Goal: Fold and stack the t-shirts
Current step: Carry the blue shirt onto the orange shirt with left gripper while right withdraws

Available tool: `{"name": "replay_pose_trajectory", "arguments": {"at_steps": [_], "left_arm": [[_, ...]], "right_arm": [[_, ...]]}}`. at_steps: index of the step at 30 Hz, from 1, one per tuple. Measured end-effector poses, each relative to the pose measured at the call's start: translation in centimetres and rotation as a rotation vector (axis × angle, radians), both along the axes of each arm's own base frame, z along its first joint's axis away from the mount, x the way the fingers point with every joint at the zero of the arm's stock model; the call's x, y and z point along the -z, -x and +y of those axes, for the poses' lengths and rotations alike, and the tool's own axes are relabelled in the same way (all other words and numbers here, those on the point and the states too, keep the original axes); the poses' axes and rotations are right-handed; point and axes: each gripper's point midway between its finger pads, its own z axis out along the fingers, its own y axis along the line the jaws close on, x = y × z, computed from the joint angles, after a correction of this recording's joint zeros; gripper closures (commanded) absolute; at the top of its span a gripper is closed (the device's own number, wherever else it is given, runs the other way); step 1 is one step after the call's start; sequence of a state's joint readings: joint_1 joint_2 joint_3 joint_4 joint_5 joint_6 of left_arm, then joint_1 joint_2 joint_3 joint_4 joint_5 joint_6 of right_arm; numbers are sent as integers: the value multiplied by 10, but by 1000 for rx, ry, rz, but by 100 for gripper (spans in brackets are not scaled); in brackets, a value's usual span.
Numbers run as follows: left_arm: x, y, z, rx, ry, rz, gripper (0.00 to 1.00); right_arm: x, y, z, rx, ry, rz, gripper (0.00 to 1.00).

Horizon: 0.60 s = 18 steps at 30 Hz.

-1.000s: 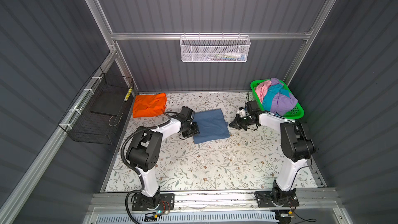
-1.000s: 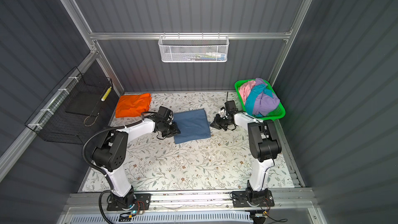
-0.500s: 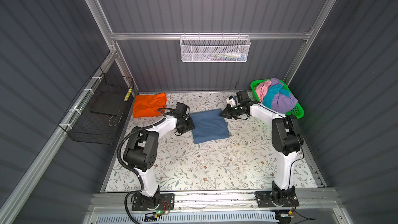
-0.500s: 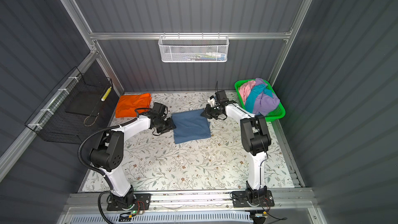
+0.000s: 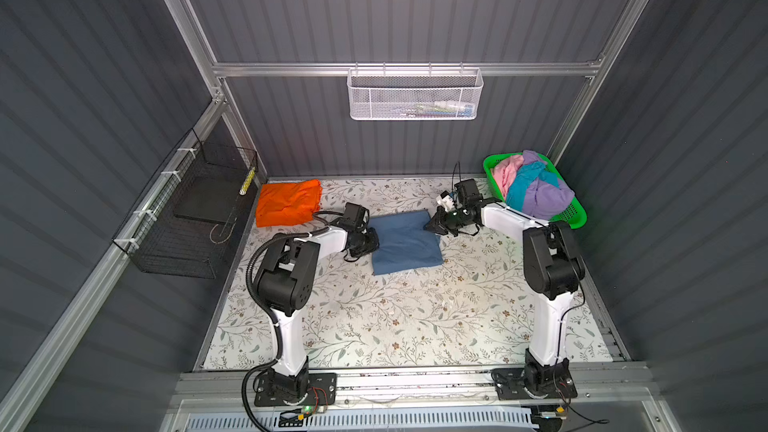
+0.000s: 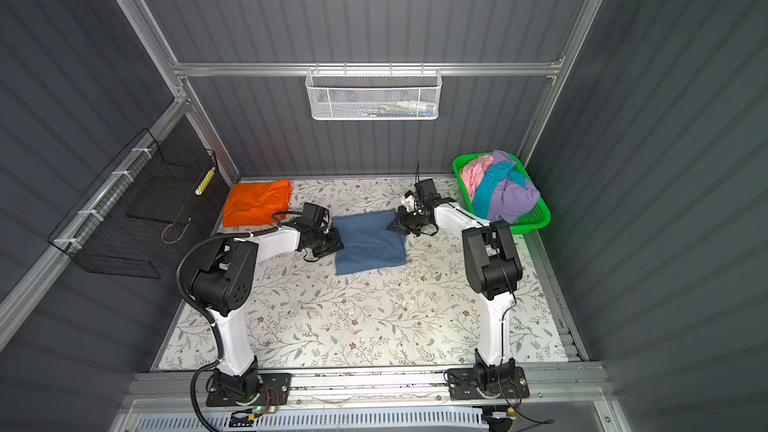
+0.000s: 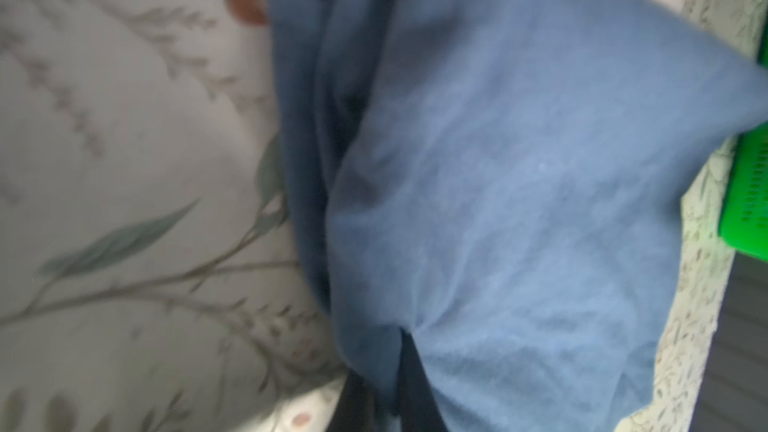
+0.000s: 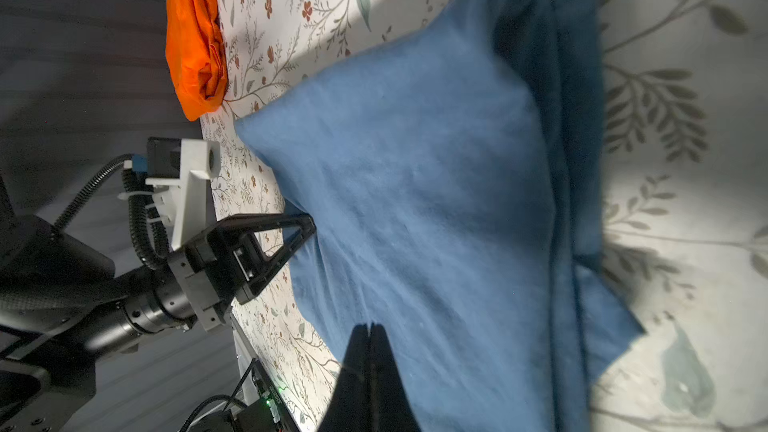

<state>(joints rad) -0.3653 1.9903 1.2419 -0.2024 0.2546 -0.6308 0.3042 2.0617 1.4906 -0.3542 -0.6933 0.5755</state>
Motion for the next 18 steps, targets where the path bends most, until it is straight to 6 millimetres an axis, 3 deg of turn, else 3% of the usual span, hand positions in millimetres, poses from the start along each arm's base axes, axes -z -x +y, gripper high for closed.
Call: {"name": "replay_pose_trajectory", "arguments": {"at_steps": [4, 8, 13, 18], "left_arm": [[-4, -33, 9, -8, -36, 1, 100], [-17, -82, 52, -54, -135, -13, 100], [-51, -138, 105, -85, -258, -82, 100], [-74, -163, 143, -89, -404, -127, 100]], "right_arm": [[2, 4, -2, 1, 3, 8, 100], [3, 8, -4, 3, 4, 12, 100], [10, 12, -6, 3, 4, 25, 100], [16, 17, -7, 1, 4, 38, 100]]}}
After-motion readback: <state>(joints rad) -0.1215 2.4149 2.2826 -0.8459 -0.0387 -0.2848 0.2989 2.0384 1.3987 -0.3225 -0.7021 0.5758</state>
